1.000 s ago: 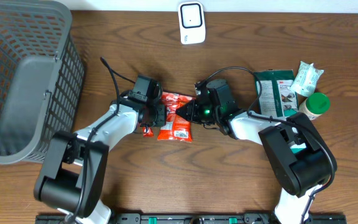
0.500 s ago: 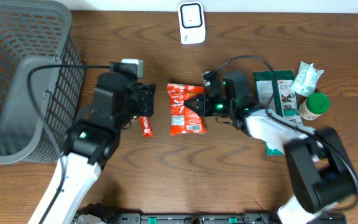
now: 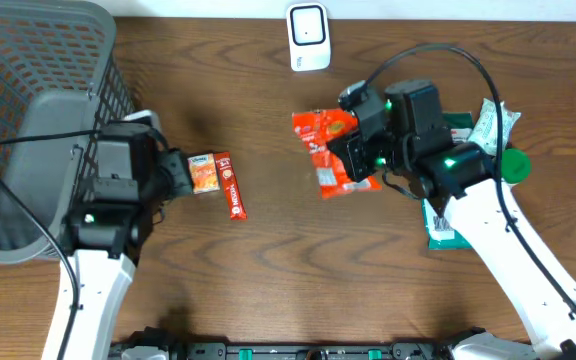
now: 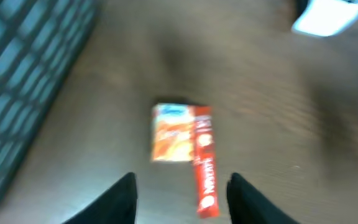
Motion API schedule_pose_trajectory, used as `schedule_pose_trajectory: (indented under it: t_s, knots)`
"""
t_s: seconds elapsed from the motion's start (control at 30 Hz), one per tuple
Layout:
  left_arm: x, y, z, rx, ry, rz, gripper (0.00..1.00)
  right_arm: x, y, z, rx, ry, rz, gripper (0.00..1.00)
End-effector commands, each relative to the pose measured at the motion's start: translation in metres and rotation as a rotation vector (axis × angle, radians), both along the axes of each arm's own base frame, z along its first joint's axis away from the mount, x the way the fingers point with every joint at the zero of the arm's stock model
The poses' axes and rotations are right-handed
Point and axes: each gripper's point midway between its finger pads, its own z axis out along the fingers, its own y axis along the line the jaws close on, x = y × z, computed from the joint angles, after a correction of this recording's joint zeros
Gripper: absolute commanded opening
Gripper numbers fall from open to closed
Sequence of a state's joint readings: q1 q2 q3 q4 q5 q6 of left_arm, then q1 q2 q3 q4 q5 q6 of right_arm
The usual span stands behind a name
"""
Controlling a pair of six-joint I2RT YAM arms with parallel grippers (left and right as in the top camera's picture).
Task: Scan the item barcode
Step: 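Lift the red Hacks packet with the right gripper, then hold the Hacks packet under the white scanner with the right gripper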
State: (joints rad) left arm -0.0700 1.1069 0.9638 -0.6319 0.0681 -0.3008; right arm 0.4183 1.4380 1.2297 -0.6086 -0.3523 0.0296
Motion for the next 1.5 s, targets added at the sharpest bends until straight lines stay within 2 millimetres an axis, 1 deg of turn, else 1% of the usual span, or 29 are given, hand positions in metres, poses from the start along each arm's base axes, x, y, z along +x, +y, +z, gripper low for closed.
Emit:
schedule_pose_trajectory:
  t_s: [0.0,0.07,0.1,0.23,0.3,0.33,0.37,0.43,0.47,0.53,0.63,0.73,0.83,0.93,1.03,1.07,1.1,1.17,1.23,1.3,1.33,1.43,1.47]
  knots:
    - [0.002,0.021,-0.014,0.005,0.067,0.077,0.55,0.01,-0.001,0.022,-0.155,-0.18,0.038,0.01]
    - [0.003,0.025,-0.023,0.006,0.098,0.089,0.6,0.012,0.003,0.032,-0.17,-0.22,0.04,0.01]
    - [0.004,0.026,-0.031,0.008,0.124,0.091,0.74,0.015,0.003,0.043,-0.184,-0.249,0.023,0.01]
    - [0.006,0.025,-0.046,0.01,0.175,0.091,0.75,0.026,0.003,0.078,-0.26,-0.33,0.043,0.01]
    - [0.006,0.025,-0.054,0.011,0.203,0.09,0.75,0.036,0.004,0.101,-0.33,-0.364,0.048,0.01]
    - [0.007,0.025,-0.056,0.011,0.208,0.09,0.75,0.038,0.004,0.105,-0.34,-0.371,0.044,0.01]
    - [0.007,0.025,-0.059,0.011,0.219,0.09,0.76,0.048,0.007,0.116,-0.369,-0.393,0.036,0.01]
    - [0.007,0.025,-0.064,0.012,0.236,0.09,0.77,0.062,0.019,0.135,-0.376,-0.437,0.048,0.01]
    - [0.007,0.025,-0.065,0.012,0.238,0.09,0.87,0.068,0.024,0.142,-0.373,-0.457,0.047,0.01]
    - [0.007,0.025,-0.068,0.013,0.249,0.09,0.87,0.084,0.037,0.158,-0.365,-0.521,0.06,0.01]
    - [0.007,0.025,-0.069,0.013,0.252,0.09,0.87,0.102,0.048,0.166,-0.381,-0.592,0.084,0.01]
    - [0.007,0.025,-0.069,0.013,0.252,0.09,0.87,0.119,0.056,0.158,-0.431,-0.647,0.114,0.01]
    - [0.007,0.025,-0.069,0.013,0.252,0.09,0.87,0.141,0.069,0.143,-0.511,-0.719,0.171,0.01]
    - [0.007,0.025,-0.069,0.013,0.252,0.09,0.87,0.17,0.08,0.126,-0.604,-0.804,0.198,0.01]
    - [0.007,0.025,-0.069,0.013,0.252,0.09,0.87,0.198,0.091,0.102,-0.744,-0.901,0.279,0.01]
    - [0.007,0.025,-0.069,0.013,0.252,0.09,0.87,0.212,0.095,0.089,-0.819,-0.95,0.316,0.01]
    - [0.007,0.025,-0.069,0.013,0.252,0.09,0.87,0.22,0.098,0.081,-0.858,-0.975,0.33,0.01]
    - [0.007,0.025,-0.069,0.013,0.252,0.09,0.87,0.24,0.102,0.067,-0.922,-1.027,0.312,0.01]
    - [0.007,0.025,-0.069,0.013,0.252,0.09,0.87,0.257,0.104,0.057,-0.949,-1.067,0.251,0.01]
    - [0.007,0.025,-0.069,0.013,0.252,0.09,0.87,0.275,0.106,0.043,-0.976,-1.115,0.196,0.01]
    - [0.007,0.025,-0.069,0.013,0.252,0.09,0.87,0.281,0.106,0.037,-0.981,-1.129,0.182,0.01]
    - [0.007,0.025,-0.069,0.013,0.252,0.09,0.87,0.299,0.102,0.019,-0.978,-1.176,0.102,0.01]
    - [0.007,0.025,-0.069,0.013,0.252,0.09,0.87,0.306,0.098,0.013,-0.978,-1.19,0.073,0.01]
